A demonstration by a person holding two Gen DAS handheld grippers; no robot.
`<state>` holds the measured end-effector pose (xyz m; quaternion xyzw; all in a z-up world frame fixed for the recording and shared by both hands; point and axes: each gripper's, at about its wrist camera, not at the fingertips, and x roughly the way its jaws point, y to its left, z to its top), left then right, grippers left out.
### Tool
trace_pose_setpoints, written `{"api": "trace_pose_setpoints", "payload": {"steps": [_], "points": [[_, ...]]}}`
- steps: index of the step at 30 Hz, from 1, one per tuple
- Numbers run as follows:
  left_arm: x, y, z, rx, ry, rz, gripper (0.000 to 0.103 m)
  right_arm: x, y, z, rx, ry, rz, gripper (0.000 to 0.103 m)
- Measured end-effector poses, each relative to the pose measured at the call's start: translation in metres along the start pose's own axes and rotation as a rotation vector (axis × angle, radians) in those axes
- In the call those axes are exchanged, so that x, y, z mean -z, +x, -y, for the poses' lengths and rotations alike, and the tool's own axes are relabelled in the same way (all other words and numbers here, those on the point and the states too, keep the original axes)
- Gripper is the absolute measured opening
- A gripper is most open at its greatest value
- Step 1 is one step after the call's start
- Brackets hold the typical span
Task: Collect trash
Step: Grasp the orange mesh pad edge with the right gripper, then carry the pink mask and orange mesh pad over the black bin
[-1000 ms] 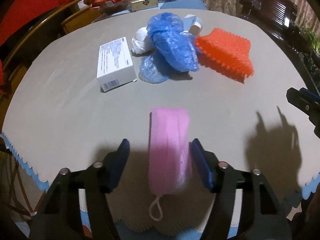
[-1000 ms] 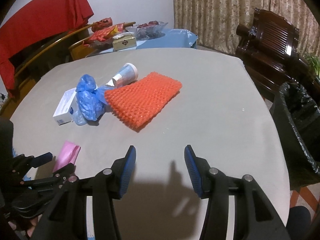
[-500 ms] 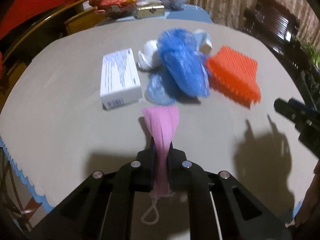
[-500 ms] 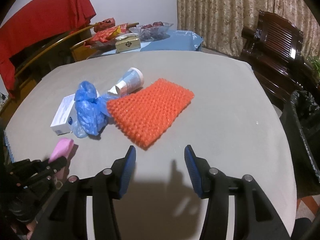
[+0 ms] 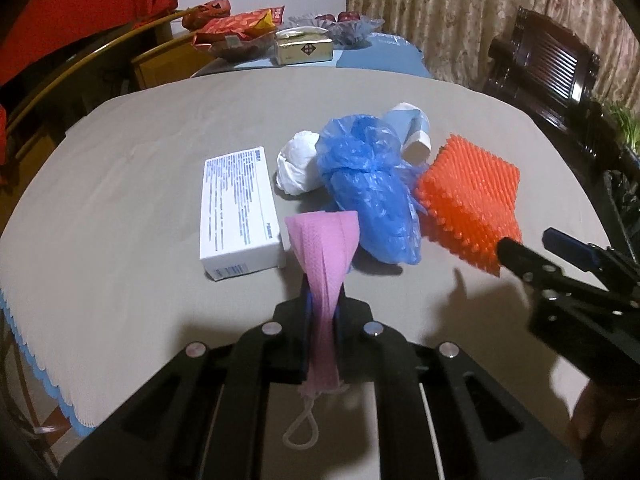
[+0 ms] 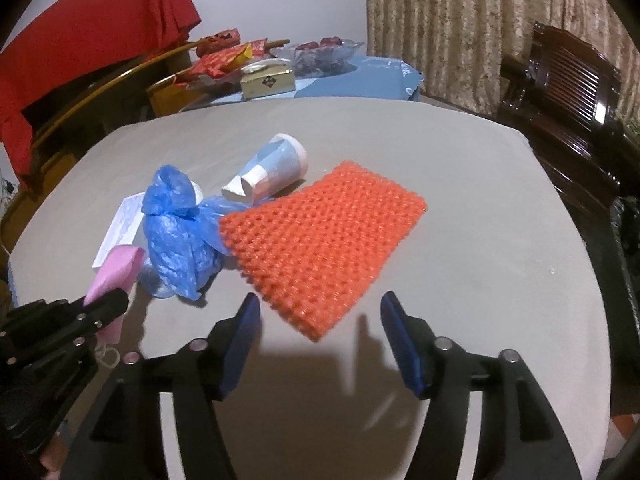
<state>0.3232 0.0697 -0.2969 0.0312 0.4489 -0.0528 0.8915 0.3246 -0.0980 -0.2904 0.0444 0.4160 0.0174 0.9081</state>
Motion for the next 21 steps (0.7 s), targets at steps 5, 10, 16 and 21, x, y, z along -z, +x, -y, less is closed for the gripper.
{"api": "trace_pose_setpoints", "payload": {"steps": [5,10,16,21], "points": [[0.0,0.003,-0.004,0.004,-0.007,-0.007,0.008,-0.004,0.023,-0.001,-0.009,0.006,-0.053,0.042],[0.003,0.002,-0.003,0.006,-0.01,-0.014,0.009,-0.005,0.028,0.005,-0.028,0.013,-0.075,0.007],[0.002,-0.011,0.003,0.011,-0.009,-0.002,0.009,-0.009,0.0,0.016,-0.039,0.024,-0.032,0.006],[0.0,-0.03,0.013,0.016,0.003,0.024,0.009,-0.012,-0.03,0.026,-0.048,0.037,0.004,0.006]]}}
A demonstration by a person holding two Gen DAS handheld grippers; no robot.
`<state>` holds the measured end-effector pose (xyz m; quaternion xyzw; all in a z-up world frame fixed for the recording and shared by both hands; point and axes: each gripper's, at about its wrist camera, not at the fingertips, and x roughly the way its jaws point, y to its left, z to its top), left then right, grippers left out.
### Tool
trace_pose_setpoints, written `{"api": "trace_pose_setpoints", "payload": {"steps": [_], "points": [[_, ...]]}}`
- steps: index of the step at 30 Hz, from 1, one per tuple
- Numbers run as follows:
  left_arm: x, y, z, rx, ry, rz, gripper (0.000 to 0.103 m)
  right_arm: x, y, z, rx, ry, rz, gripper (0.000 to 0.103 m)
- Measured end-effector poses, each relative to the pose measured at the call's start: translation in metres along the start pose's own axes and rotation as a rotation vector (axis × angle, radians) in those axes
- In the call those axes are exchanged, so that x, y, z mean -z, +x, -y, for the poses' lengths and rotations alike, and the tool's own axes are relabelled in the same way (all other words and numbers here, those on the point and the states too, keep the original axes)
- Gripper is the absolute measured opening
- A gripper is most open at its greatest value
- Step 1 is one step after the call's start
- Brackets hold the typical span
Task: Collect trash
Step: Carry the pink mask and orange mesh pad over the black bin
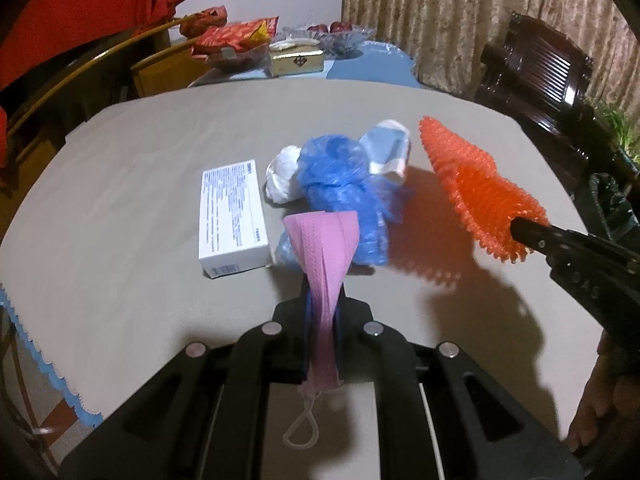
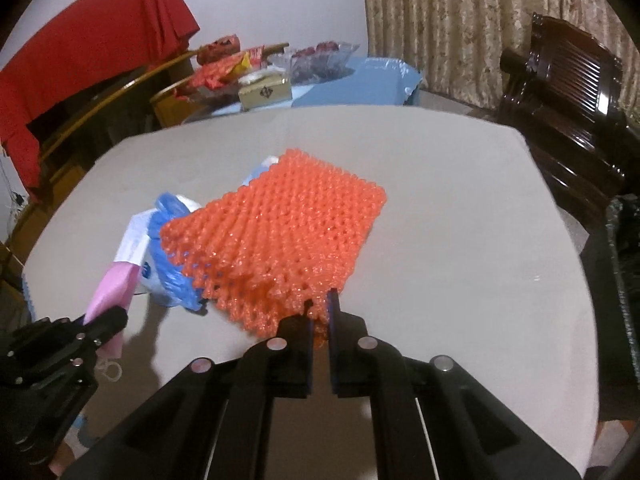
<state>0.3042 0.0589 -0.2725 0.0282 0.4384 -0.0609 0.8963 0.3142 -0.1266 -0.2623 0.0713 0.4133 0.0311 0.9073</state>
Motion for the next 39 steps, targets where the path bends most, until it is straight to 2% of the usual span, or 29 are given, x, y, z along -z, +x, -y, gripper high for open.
{"api": "trace_pose_setpoints", "payload": {"steps": [16,29,39], "points": [[0.005,-0.061,0.051,0.013,0.027,0.035,0.009,0.004,-0.081,0.05,0.018,0.065,0.06,0.006],[-0.003,-0.095,0.119,0.037,0.029,0.051,0.009,0.01,-0.14,0.118,0.053,0.135,0.097,0.006],[-0.013,-0.109,0.186,0.074,0.053,0.062,0.009,0.017,-0.178,0.181,0.107,0.178,0.129,0.006]]}}
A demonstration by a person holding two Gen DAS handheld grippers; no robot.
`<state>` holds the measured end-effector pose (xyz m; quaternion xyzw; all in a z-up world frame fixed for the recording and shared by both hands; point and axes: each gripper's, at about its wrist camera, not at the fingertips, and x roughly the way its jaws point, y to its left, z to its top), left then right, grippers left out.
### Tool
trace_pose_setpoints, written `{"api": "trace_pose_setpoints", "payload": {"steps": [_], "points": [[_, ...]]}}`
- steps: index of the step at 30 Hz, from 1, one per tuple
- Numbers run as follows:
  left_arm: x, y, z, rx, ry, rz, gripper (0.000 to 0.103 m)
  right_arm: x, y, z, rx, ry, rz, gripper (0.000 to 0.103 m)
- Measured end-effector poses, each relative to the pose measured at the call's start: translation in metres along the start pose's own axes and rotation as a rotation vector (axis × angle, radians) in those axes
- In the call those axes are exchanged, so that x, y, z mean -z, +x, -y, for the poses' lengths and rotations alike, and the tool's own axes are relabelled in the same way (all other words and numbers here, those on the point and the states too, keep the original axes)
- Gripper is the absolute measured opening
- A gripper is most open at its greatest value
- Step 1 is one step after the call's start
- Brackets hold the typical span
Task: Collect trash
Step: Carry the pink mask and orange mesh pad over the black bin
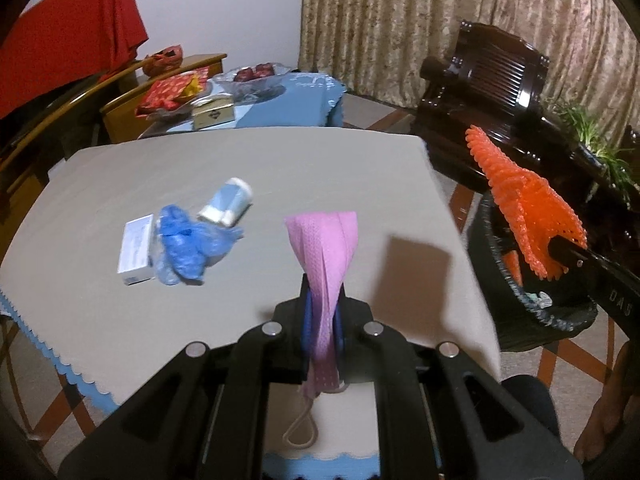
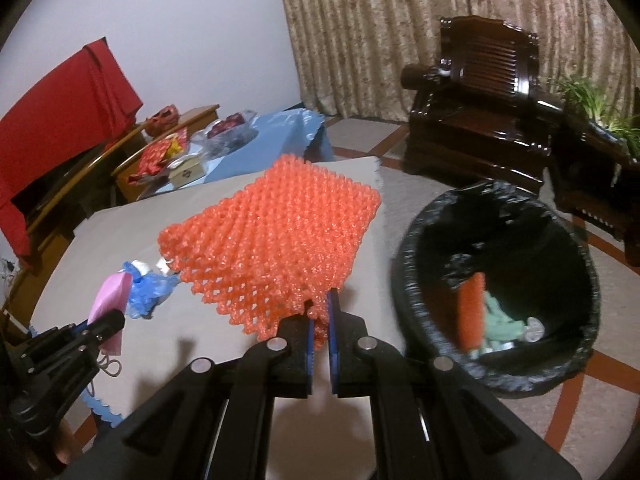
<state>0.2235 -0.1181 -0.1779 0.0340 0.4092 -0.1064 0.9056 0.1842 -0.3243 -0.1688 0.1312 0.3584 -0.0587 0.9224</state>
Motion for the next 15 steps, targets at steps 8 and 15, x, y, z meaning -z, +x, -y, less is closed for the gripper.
{"api": "trace_pose_setpoints", "payload": {"steps": [8,15], "points": [[-0.009,-0.002,0.06,0.048,0.033,0.009,0.009,-0.009,-0.017,0.054,0.037,0.035,0.031,0.006],[-0.02,0.008,0.112,0.079,0.068,0.008,0.009,-0.011,-0.026,0.096,0.064,0.058,0.043,0.006]]}}
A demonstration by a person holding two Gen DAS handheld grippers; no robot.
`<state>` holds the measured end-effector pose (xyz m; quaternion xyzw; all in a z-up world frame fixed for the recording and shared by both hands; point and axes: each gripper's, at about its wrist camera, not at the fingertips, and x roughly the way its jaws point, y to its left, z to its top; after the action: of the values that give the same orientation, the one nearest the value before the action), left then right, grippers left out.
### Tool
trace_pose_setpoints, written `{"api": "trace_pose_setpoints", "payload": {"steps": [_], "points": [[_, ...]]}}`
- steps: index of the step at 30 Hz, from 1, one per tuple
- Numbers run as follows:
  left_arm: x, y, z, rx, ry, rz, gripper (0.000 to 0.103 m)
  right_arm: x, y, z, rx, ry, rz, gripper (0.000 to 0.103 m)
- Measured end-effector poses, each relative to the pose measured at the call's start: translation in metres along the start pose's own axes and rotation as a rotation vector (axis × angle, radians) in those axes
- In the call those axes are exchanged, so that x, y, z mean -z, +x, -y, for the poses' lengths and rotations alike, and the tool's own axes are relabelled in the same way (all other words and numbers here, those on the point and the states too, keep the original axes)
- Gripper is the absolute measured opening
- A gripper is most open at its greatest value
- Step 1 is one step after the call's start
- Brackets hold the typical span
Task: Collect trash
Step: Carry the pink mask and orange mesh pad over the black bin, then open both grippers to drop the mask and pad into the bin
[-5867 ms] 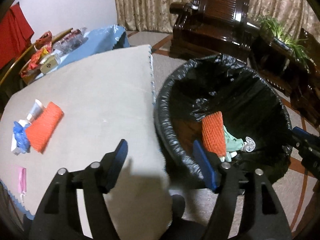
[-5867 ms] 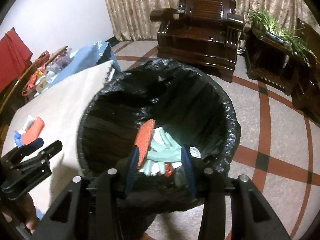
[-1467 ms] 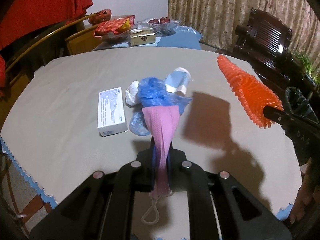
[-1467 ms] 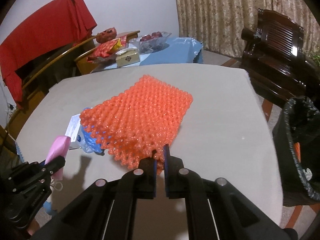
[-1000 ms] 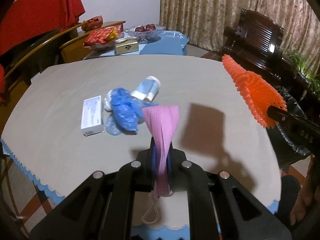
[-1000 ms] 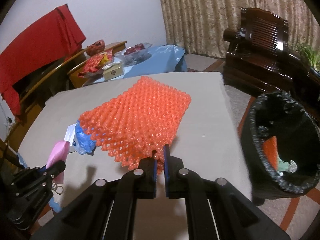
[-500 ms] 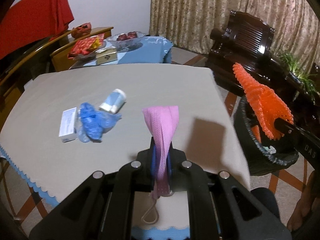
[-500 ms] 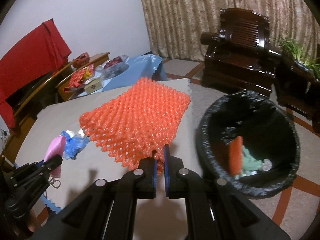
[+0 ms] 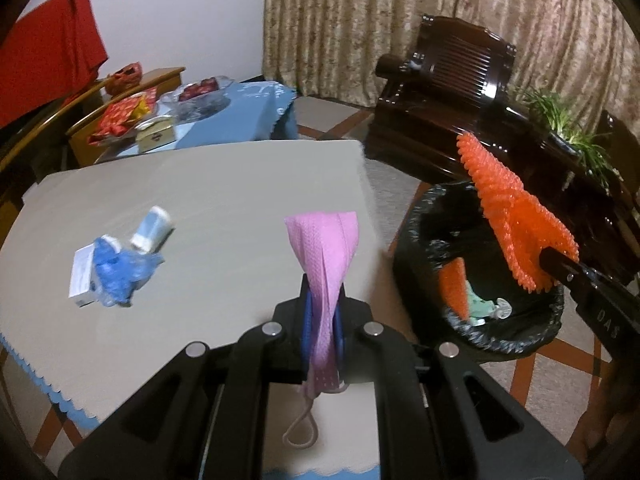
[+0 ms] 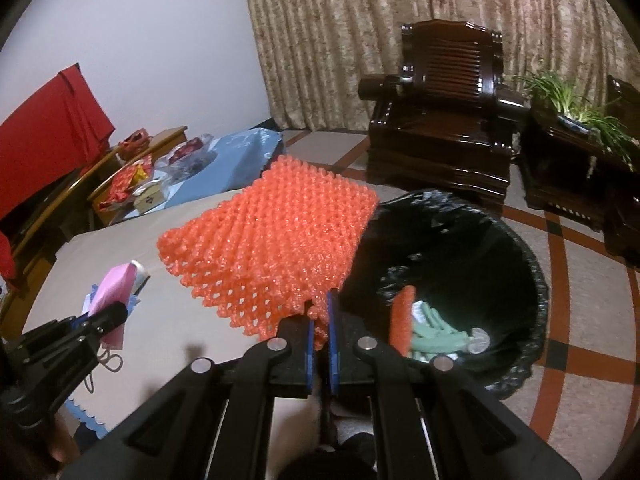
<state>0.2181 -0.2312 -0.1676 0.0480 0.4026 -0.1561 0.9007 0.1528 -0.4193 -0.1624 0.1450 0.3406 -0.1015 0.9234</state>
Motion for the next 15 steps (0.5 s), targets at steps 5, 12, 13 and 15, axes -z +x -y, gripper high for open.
{"api": "trace_pose_setpoints", "payload": {"steps": [5,12,13,15], "points": [[-0.008,0.012,0.034,0.009,0.031,0.003,0.009,-0.003,0.004,0.03,0.021,0.014,0.0,0.006],[-0.017,0.04,0.086,0.02,0.047,-0.009,0.009,-0.01,0.02,0.078,0.056,0.0,-0.012,0.006],[-0.017,0.044,0.094,0.019,0.053,-0.01,0.009,-0.011,0.024,0.084,0.058,-0.003,-0.017,0.006],[-0.016,0.053,0.107,0.029,0.058,-0.021,0.009,-0.012,0.033,0.097,0.058,-0.007,-0.032,0.006]]}}
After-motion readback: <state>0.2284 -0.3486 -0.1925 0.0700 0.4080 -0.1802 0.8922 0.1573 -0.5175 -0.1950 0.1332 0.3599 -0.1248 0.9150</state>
